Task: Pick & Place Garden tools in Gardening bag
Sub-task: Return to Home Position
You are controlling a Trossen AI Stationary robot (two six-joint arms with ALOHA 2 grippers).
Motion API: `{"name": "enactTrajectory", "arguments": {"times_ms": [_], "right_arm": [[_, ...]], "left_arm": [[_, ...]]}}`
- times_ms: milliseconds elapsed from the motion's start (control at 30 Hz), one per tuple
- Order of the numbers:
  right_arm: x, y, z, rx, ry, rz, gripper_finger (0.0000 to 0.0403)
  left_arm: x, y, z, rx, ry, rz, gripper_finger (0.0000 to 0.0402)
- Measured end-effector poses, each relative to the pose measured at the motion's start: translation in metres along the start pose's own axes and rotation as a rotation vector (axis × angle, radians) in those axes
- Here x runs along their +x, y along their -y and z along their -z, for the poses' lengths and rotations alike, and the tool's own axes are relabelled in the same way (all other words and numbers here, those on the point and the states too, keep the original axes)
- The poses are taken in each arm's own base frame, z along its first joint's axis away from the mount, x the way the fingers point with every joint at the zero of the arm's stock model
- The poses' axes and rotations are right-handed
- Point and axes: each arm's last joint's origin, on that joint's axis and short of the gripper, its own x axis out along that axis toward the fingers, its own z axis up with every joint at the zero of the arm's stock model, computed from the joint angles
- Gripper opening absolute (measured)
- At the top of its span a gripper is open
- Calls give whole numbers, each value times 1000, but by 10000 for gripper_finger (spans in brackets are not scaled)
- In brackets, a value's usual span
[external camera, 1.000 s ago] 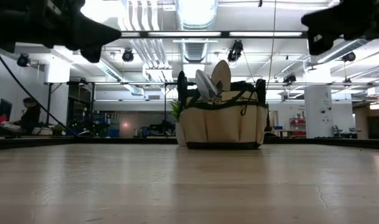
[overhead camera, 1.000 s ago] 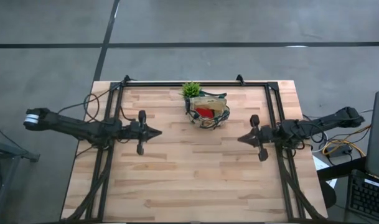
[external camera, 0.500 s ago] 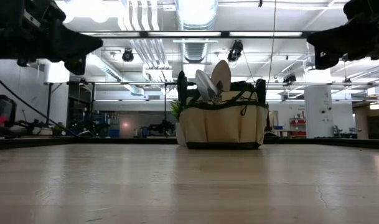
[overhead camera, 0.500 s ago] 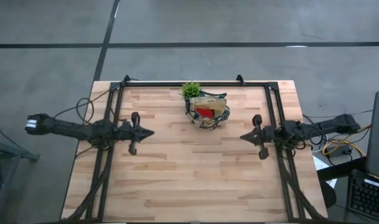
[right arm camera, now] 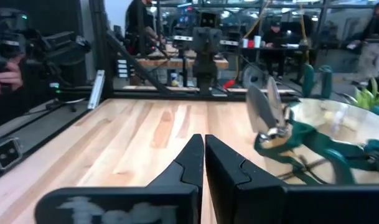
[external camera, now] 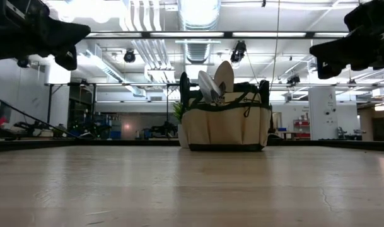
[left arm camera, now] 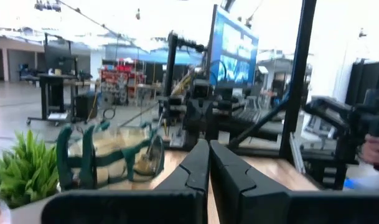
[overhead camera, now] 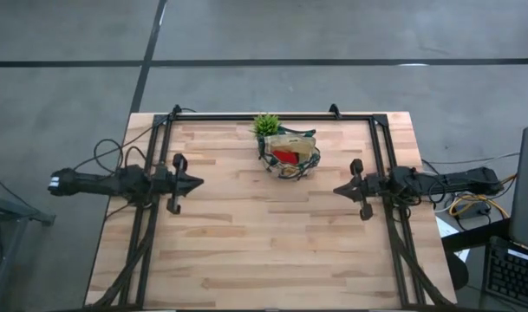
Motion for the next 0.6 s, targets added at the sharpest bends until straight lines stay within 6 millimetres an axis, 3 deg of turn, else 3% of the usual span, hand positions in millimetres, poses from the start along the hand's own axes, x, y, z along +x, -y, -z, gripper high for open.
{"name": "enactTrajectory", "arguments": {"times_ms": [600], "right_arm": [[-3,7,1,37,-8,1,8]], "left_arm": [[-8,-1,4,6,-33,-1,16]]}}
